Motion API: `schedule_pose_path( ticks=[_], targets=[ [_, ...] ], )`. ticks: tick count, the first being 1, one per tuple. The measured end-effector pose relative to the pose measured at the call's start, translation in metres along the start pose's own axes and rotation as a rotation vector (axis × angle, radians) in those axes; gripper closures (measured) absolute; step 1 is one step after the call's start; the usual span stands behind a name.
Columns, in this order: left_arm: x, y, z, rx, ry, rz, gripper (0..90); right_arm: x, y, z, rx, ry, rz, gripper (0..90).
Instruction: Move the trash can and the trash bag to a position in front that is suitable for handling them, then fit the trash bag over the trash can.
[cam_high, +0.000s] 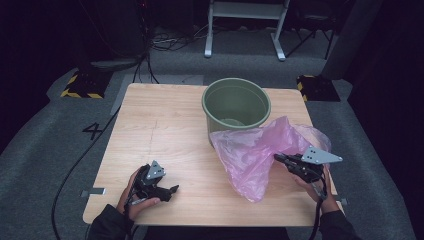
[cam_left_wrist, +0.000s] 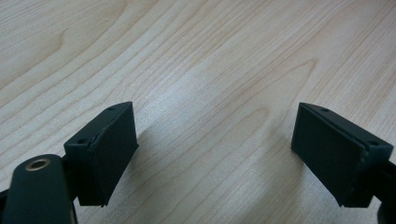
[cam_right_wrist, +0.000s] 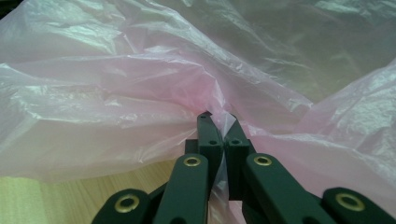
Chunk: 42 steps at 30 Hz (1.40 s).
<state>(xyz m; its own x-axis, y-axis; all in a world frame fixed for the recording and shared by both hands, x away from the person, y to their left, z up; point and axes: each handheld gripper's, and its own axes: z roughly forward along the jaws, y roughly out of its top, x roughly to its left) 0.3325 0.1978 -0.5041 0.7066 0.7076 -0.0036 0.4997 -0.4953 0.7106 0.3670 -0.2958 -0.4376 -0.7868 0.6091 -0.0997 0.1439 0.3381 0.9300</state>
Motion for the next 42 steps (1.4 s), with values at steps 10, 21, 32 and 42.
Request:
schedule_pose_path(
  ticks=[10, 21, 32, 42],
  targets=[
    [0.0, 0.0, 0.0, 0.0, 0.0, -0.001, 13.7, 0.003, 0.016, -0.017, -0.077, 0.005, -0.036, 89.7],
    [0.002, 0.001, 0.001, 0.002, -0.01, 0.011, 12.2, 0.005, 0.019, -0.038, -0.117, -0.006, -0.05, 89.7],
    [0.003, 0.005, 0.005, 0.007, -0.017, 0.012, 9.9, 0.012, 0.027, -0.059, -0.178, -0.034, -0.065, 89.7],
    [0.004, 0.006, 0.006, 0.011, -0.022, 0.022, 9.3, 0.006, 0.05, -0.066, -0.21, -0.079, -0.093, 89.7]
  ],
)
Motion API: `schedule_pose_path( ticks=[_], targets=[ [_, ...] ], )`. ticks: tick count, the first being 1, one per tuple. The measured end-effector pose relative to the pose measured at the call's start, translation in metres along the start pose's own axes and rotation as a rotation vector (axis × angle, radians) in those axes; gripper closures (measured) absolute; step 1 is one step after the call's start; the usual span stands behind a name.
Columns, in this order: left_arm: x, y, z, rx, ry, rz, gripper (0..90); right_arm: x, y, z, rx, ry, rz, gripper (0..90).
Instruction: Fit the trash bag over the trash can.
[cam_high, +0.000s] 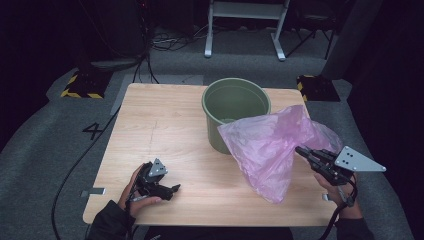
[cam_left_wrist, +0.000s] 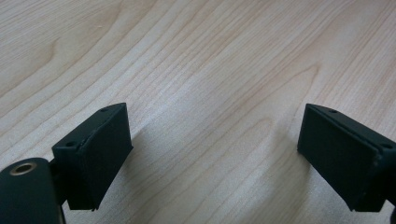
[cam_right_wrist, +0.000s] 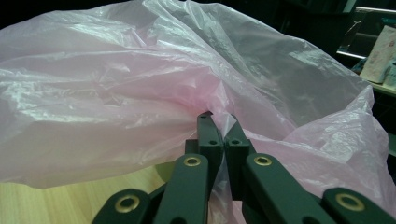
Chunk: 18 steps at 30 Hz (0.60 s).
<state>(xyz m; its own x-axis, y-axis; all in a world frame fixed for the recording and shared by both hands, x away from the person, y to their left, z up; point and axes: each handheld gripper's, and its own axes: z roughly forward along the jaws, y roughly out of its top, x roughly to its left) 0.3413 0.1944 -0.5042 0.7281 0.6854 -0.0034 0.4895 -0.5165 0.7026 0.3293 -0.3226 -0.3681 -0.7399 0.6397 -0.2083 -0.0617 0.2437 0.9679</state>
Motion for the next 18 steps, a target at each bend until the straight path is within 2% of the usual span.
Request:
schedule_pose_path(
  ticks=[5, 7, 11, 12, 18],
  targets=[
    [-0.002, 0.002, 0.001, 0.003, 0.005, -0.004, 9.5, -0.006, 0.009, 0.002, -0.004, -0.029, 0.001, 89.7],
    [-0.003, 0.003, 0.0, -0.002, -0.004, -0.005, 17.1, -0.008, 0.014, 0.006, -0.004, -0.042, 0.0, 89.7],
    [-0.007, 0.007, 0.0, -0.003, -0.009, 0.017, 16.7, -0.013, 0.021, 0.013, -0.007, -0.059, -0.004, 89.7],
    [-0.01, 0.009, -0.001, -0.012, -0.008, 0.03, 16.3, -0.015, 0.024, 0.016, -0.01, -0.062, -0.001, 89.8],
    [-0.016, 0.018, -0.009, -0.055, -0.013, 0.043, 15.9, -0.019, 0.032, 0.024, -0.003, -0.085, 0.004, 89.8]
  ],
)
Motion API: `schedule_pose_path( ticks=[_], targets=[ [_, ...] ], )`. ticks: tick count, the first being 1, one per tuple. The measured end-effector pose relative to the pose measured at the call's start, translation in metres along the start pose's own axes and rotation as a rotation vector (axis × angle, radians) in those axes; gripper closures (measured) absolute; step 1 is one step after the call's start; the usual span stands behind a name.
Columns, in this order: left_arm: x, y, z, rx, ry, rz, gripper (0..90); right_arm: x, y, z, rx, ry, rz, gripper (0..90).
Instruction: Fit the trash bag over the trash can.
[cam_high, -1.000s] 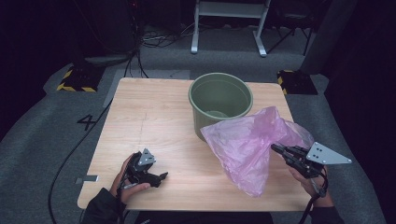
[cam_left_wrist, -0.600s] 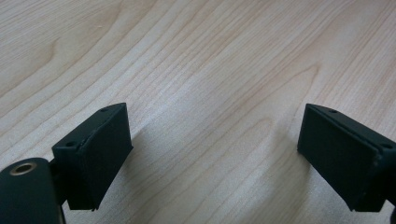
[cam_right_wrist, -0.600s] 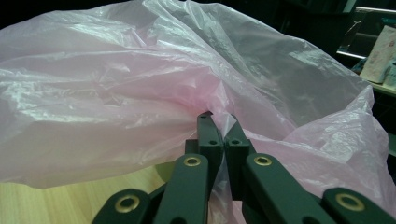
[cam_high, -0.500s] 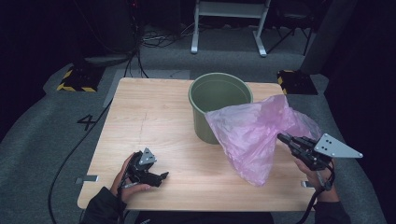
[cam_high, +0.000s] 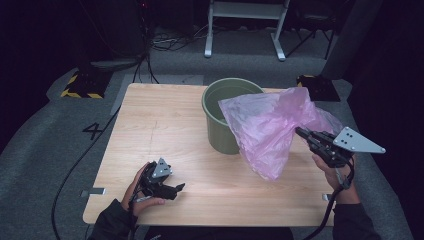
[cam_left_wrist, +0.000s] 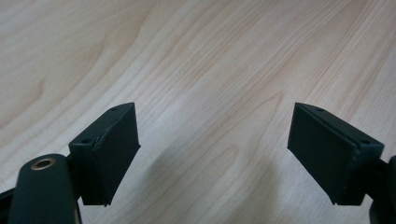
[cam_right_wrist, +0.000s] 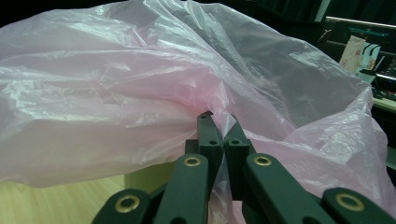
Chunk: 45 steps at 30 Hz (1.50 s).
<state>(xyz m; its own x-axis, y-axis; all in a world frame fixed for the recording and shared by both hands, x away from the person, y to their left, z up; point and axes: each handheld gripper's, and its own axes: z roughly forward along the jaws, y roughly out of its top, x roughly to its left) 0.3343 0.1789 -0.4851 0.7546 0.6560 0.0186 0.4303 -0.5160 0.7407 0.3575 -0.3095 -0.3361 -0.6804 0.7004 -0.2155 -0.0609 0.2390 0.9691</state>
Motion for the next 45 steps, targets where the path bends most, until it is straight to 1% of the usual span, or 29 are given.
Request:
schedule_pose_path(
  ticks=[2, 5, 6, 9, 11, 13, 14, 15, 17, 18, 19, 20, 21, 22, 25, 26, 27, 28, 29, 31, 32, 33, 34, 35, 37, 39, 40, 41, 45],
  targets=[
    [-0.001, 0.008, -0.006, -0.017, -0.004, 0.01, 16.0, -0.002, 0.004, 0.006, 0.005, -0.024, -0.002, 89.7],
    [0.001, 0.012, -0.011, -0.036, -0.004, 0.006, 15.9, -0.005, 0.005, 0.01, 0.006, -0.037, -0.001, 89.7],
    [0.003, 0.016, -0.014, -0.054, 0.0, 0.007, 15.9, -0.008, 0.007, 0.015, 0.01, -0.058, 0.005, 89.7],
    [0.005, 0.021, -0.017, -0.058, 0.024, 0.025, 15.9, -0.012, 0.008, 0.021, 0.014, -0.072, 0.016, 89.7],
    [0.006, 0.023, -0.018, -0.062, 0.029, 0.028, 16.0, -0.014, 0.009, 0.024, 0.014, -0.072, 0.022, 89.7],
    [0.009, 0.028, -0.021, -0.081, 0.029, 0.026, 16.1, -0.016, 0.01, 0.03, 0.021, -0.077, 0.03, 89.7],
    [0.011, 0.035, -0.025, -0.099, 0.033, 0.027, 16.2, -0.019, 0.013, 0.038, 0.038, -0.094, 0.03, 89.7],
    [0.011, 0.035, -0.025, -0.099, 0.033, 0.027, 16.3, -0.02, 0.014, 0.04, 0.042, -0.1, 0.031, 89.7],
    [0.011, 0.043, -0.031, -0.137, 0.041, 0.032, 16.3, -0.021, 0.015, 0.043, 0.045, -0.107, 0.037, 89.7],
    [0.008, 0.052, -0.037, -0.17, 0.05, 0.053, 16.8, -0.024, 0.018, 0.049, 0.044, -0.105, 0.048, 89.7],
    [0.008, 0.052, -0.037, -0.17, 0.05, 0.053, 16.8, -0.024, 0.018, 0.049, 0.044, -0.105, 0.048, 89.7],
    [0.007, 0.058, -0.041, -0.193, 0.043, 0.062, 16.8, -0.027, 0.019, 0.054, 0.047, -0.111, 0.053, 89.7],
    [0.006, 0.062, -0.042, -0.205, 0.038, 0.063, 16.8, -0.027, 0.019, 0.054, 0.047, -0.111, 0.053, 89.7],
    [0.005, 0.071, -0.045, -0.22, 0.028, 0.072, 16.8, -0.029, 0.021, 0.058, 0.052, -0.119, 0.062, 89.7],
    [0.005, 0.081, -0.048, -0.224, 0.048, 0.102, 16.7, -0.03, 0.022, 0.063, 0.064, -0.137, 0.059, 89.7],
    [0.006, 0.092, -0.051, -0.244, 0.057, 0.116, 17.0, -0.031, 0.023, 0.068, 0.067, -0.148, 0.059, 89.7],
    [0.006, 0.097, -0.052, -0.251, 0.058, 0.122, 17.4, -0.032, 0.023, 0.07, 0.068, -0.149, 0.062, 89.7],
    [0.006, 0.097, -0.052, -0.251, 0.058, 0.122, 17.5, -0.032, 0.023, 0.07, 0.068, -0.149, 0.062, 89.7],
    [0.006, 0.104, -0.054, -0.266, 0.065, 0.133, 17.5, -0.033, 0.023, 0.072, 0.07, -0.15, 0.063, 89.6],
    [0.006, 0.112, -0.056, -0.276, 0.059, 0.145, 17.5, -0.035, 0.022, 0.077, 0.078, -0.16, 0.068, 89.6],
    [0.007, 0.12, -0.056, -0.288, 0.06, 0.146, 17.5, -0.036, 0.021, 0.082, 0.088, -0.165, 0.073, 89.6],
    [0.007, 0.12, -0.056, -0.288, 0.06, 0.146, 17.5, -0.036, 0.021, 0.082, 0.088, -0.165, 0.073, 89.6],
    [0.01, 0.127, -0.056, -0.309, 0.045, 0.13, 17.5, -0.036, 0.019, 0.087, 0.104, -0.177, 0.066, 89.6],
    [0.01, 0.127, -0.056, -0.309, 0.045, 0.13, 17.5, -0.036, 0.019, 0.087, 0.104, -0.177, 0.066, 89.6],
    [0.014, 0.135, -0.054, -0.326, 0.018, 0.104, 17.5, -0.036, 0.017, 0.09, 0.116, -0.177, 0.065, 89.6],
    [0.014, 0.145, -0.052, -0.341, 0.014, 0.1, 17.3, -0.035, 0.016, 0.093, 0.13, -0.184, 0.053, 89.6],
    [0.013, 0.156, -0.05, -0.355, 0.004, 0.106, 17.3, -0.034, 0.016, 0.096, 0.14, -0.193, 0.049, 89.5],
    [0.013, 0.156, -0.05, -0.355, 0.004, 0.106, 17.3, -0.034, 0.016, 0.096, 0.14, -0.193, 0.049, 89.5],
    [0.004, 0.179, -0.046, -0.378, -0.019, 0.135, 17.3, -0.031, 0.016, 0.102, 0.165, -0.219, 0.021, 89.6]
  ],
)
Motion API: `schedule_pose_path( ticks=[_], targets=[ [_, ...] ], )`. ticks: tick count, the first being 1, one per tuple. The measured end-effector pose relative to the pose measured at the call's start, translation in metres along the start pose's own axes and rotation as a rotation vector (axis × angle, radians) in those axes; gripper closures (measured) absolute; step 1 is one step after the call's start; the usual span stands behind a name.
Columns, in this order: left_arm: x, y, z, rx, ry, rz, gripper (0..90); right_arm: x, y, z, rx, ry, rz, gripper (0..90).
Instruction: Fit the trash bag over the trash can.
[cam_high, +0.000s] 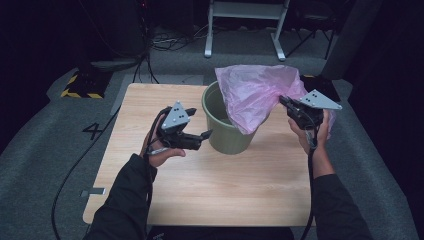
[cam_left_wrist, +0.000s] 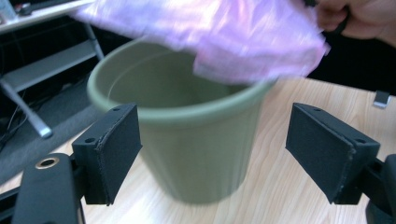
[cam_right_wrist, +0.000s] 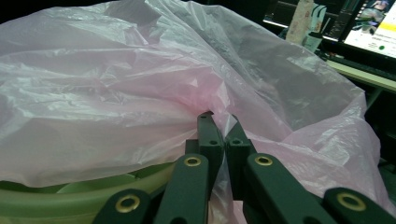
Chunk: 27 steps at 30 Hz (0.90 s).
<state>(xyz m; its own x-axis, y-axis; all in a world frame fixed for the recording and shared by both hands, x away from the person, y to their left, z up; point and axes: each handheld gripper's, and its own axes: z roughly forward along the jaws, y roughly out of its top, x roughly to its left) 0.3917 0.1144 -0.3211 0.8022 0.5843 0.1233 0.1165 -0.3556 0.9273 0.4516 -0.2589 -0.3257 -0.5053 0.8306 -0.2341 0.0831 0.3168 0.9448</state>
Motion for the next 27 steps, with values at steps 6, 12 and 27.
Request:
schedule_pose_path(
  ticks=[6, 12, 27],
  targets=[
    [-0.02, 0.028, 0.025, 0.002, -0.058, 0.07, 17.5, 0.001, 0.003, 0.003, 0.009, -0.049, 0.014, 89.6],
    [-0.036, 0.043, 0.056, 0.052, -0.035, 0.144, 19.8, 0.007, 0.003, 0.004, 0.006, -0.036, 0.004, 89.5],
    [-0.004, 0.039, 0.083, 0.148, 0.029, 0.167, 63.5, 0.014, -0.003, -0.006, -0.005, 0.018, -0.029, 89.2]
  ],
)
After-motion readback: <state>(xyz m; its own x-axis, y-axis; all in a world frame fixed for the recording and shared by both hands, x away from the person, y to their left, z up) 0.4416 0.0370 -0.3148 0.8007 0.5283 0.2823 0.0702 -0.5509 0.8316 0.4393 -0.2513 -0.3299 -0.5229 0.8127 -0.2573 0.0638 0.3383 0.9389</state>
